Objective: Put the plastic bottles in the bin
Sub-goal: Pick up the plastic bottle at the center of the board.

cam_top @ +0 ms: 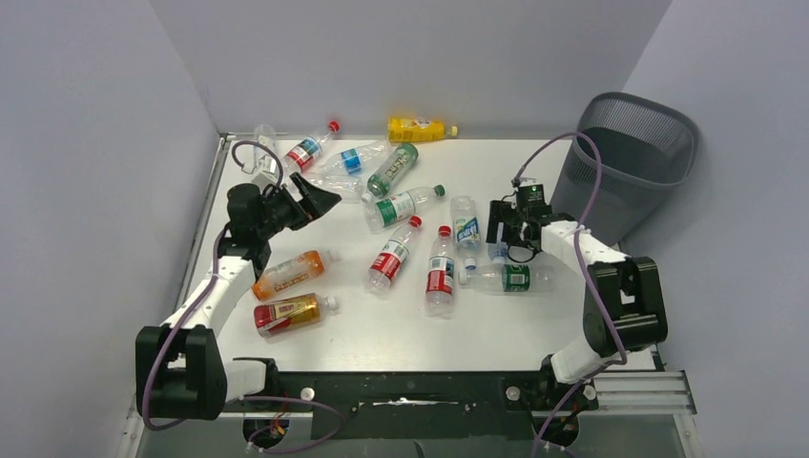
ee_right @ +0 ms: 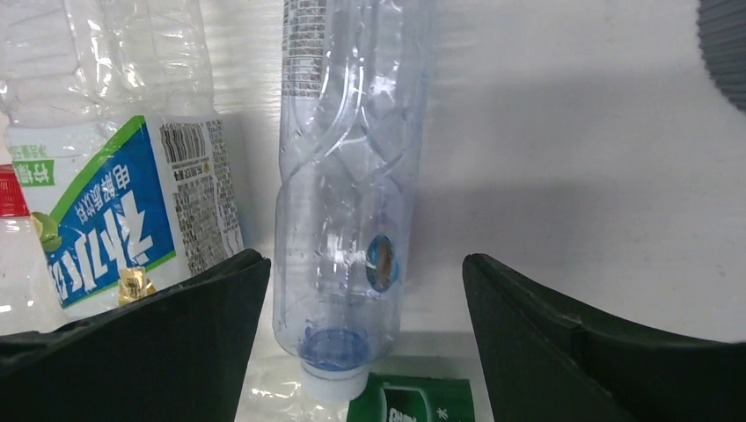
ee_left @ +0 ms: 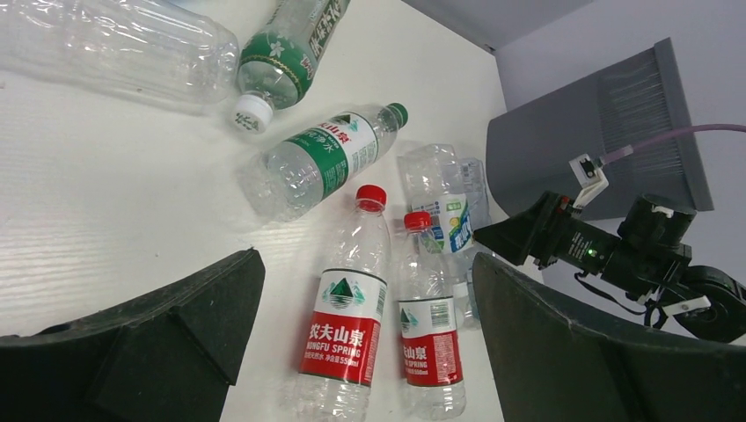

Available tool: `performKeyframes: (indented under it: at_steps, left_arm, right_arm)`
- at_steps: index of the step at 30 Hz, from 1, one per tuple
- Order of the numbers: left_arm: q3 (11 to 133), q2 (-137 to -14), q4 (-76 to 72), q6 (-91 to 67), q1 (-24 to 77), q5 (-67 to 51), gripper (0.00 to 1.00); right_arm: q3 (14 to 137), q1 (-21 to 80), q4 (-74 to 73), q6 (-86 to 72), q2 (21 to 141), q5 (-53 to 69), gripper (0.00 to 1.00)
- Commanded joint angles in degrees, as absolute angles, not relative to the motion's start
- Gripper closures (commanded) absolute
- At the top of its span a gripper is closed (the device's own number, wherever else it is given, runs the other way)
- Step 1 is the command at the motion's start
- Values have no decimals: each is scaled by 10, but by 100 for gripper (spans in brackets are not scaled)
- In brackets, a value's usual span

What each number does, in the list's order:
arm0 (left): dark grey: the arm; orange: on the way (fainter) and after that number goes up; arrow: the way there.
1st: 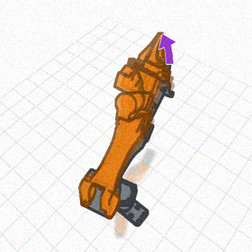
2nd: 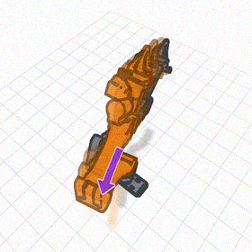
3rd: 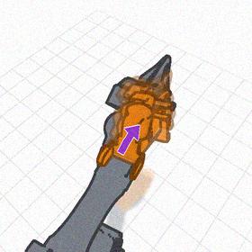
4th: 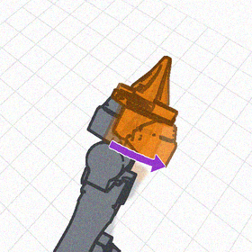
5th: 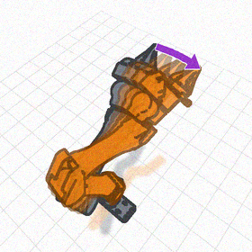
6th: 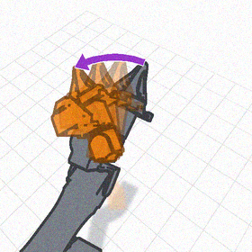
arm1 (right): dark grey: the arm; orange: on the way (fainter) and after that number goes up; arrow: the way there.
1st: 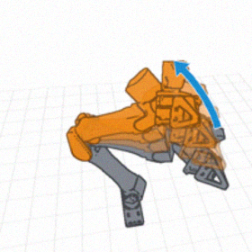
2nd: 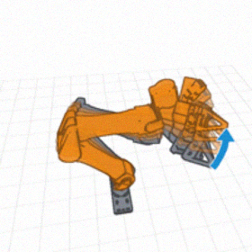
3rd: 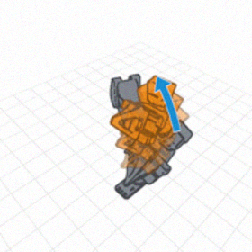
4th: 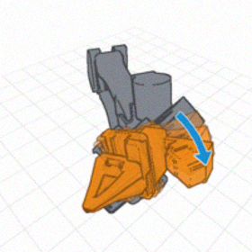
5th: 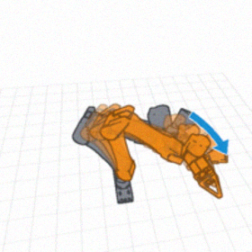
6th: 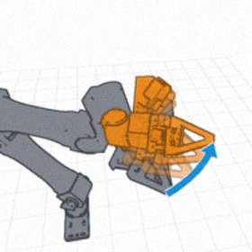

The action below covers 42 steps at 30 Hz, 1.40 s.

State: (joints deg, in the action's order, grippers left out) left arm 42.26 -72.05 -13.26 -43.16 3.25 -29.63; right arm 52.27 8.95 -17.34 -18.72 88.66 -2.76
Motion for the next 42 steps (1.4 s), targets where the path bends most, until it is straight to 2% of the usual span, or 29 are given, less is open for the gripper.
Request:
performKeyframes:
  at_steps: [1, 4, 9, 13, 15, 18, 24, 32, 42]
  left_arm:
    - [458, -679, -75, -394, 43, -223, 10]
    - [489, -680, -2, -370, 44, -187, 10]
    - [536, -705, 84, -341, 44, -182, 10]
    - [535, -701, 92, -330, 44, -179, 10]
    - [540, -699, 99, -321, 44, -176, 10]
    - [550, -695, 118, -311, 44, -165, 10]
    - [546, -686, 121, -312, 44, -158, 10]
    - [538, -696, 114, -314, 44, -165, 10]
    - [538, -705, 114, -308, 45, -190, 10]
  right_arm:
    - [565, 105, -144, -189, 917, -29, 16]
    - [574, 111, -147, -188, 942, -31, 18]
    - [582, 112, -147, -185, 965, -28, 26]
    - [589, 112, -152, -180, 977, -30, 36]
    - [594, 111, -159, -176, 978, -31, 47]
    - [604, 113, -172, -172, 958, -41, 56]
    - [672, 121, -236, -156, 895, -64, 57]
    - [827, 120, -303, -127, 828, -89, 55]
    - [988, 62, -311, -98, 814, -128, 51]
